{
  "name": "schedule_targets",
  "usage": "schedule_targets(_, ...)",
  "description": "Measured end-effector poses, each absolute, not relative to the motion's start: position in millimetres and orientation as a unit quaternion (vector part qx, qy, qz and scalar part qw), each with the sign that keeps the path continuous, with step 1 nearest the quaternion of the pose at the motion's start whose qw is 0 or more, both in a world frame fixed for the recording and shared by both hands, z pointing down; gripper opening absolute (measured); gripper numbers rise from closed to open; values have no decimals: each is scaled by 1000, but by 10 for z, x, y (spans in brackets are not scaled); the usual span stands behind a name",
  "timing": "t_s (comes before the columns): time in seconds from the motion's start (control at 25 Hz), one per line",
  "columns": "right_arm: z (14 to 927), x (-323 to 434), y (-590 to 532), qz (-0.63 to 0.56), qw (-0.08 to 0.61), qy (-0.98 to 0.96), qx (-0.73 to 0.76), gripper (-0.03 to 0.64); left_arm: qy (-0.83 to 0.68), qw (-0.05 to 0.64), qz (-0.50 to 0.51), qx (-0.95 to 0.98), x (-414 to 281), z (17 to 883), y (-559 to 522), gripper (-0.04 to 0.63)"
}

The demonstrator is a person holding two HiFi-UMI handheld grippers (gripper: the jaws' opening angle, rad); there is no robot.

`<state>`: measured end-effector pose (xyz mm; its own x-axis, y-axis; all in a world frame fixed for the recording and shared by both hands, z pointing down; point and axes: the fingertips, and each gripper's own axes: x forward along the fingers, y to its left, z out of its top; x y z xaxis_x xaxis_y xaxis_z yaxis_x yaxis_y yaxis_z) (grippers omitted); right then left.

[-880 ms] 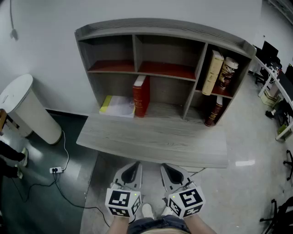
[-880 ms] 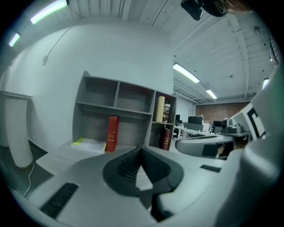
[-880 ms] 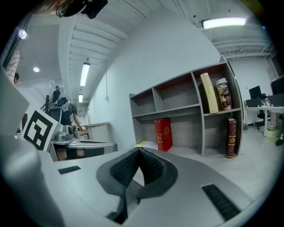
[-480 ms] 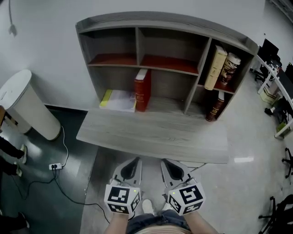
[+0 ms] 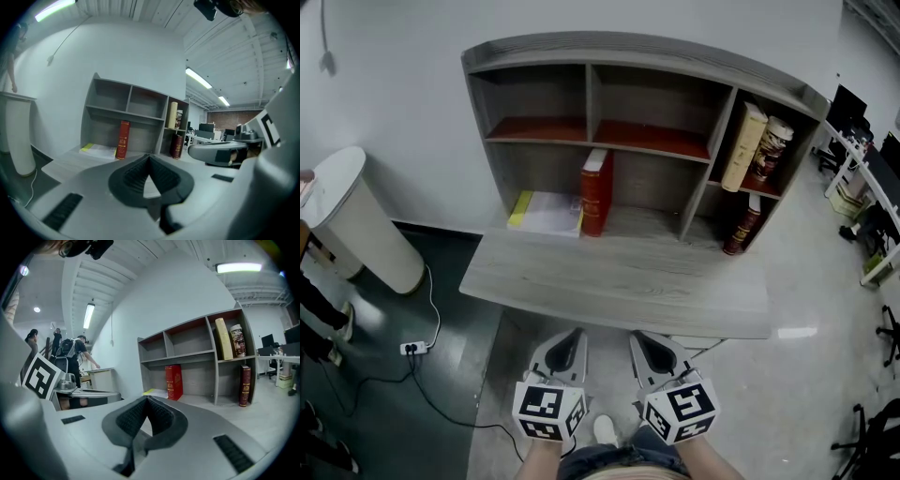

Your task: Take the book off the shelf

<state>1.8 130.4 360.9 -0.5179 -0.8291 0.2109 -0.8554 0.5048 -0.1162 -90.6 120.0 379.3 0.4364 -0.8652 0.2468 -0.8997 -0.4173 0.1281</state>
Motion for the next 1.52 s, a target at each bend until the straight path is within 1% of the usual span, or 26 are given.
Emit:
schedule_targets(0.2, 3592, -36, 1290, 88, 75, -867, 484, 8, -530, 118, 80, 836, -991, 3802, 1114, 11)
schedule_targets(0.52, 3642, 37, 1099, 105, 65, -867, 483, 8, -544, 107, 81, 828, -1065, 3731, 821, 12)
schedule_targets(0.68, 3678, 86, 832, 114, 61, -864, 488, 8, -546, 101, 86, 827, -1077, 3731, 578, 12)
schedule_targets(1.52, 3835, 228, -624, 134, 79, -865, 477, 8, -556, 137, 101, 814, -877, 4011, -851, 14)
